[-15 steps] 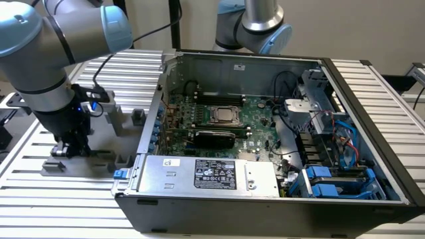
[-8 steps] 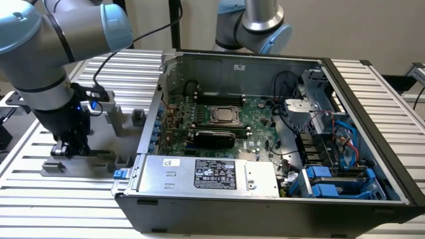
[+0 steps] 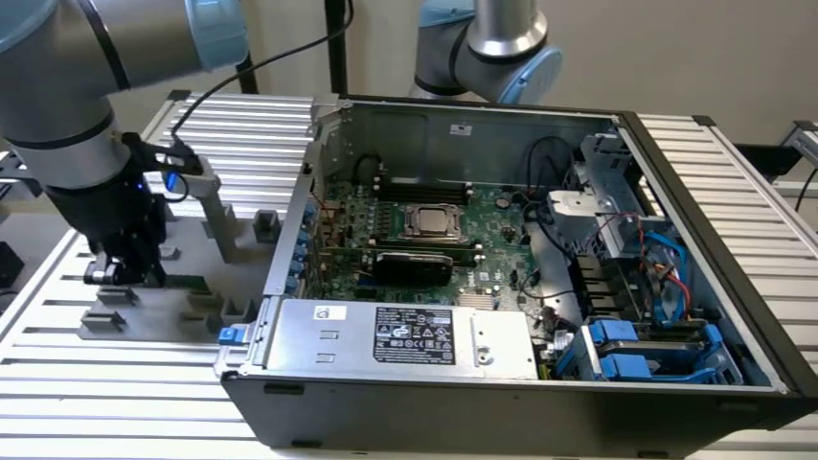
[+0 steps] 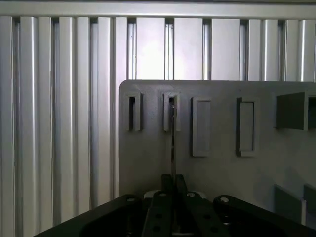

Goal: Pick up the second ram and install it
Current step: 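Pick up the second ram and move it above second insertion slot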

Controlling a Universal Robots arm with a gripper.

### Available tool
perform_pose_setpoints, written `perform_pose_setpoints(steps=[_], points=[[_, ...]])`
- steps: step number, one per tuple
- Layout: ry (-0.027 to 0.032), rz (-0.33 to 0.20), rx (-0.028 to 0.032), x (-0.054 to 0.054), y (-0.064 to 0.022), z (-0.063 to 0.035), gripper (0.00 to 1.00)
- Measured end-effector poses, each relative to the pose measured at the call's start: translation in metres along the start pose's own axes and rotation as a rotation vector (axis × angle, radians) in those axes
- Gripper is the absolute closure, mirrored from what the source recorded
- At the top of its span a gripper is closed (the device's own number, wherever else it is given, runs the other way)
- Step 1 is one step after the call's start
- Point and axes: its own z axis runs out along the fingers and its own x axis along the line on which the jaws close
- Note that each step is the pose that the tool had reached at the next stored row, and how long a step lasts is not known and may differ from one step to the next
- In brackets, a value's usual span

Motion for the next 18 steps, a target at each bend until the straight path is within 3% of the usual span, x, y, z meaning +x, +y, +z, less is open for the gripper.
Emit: perform_pose_setpoints(steps=[11, 18], points=[[0.0001, 0.000, 0.0000, -0.001, -0.0005, -0.0501, 0.87], [0.0005, 0.000, 0.0000, -0.001, -0.0066, -0.0819, 0.87]])
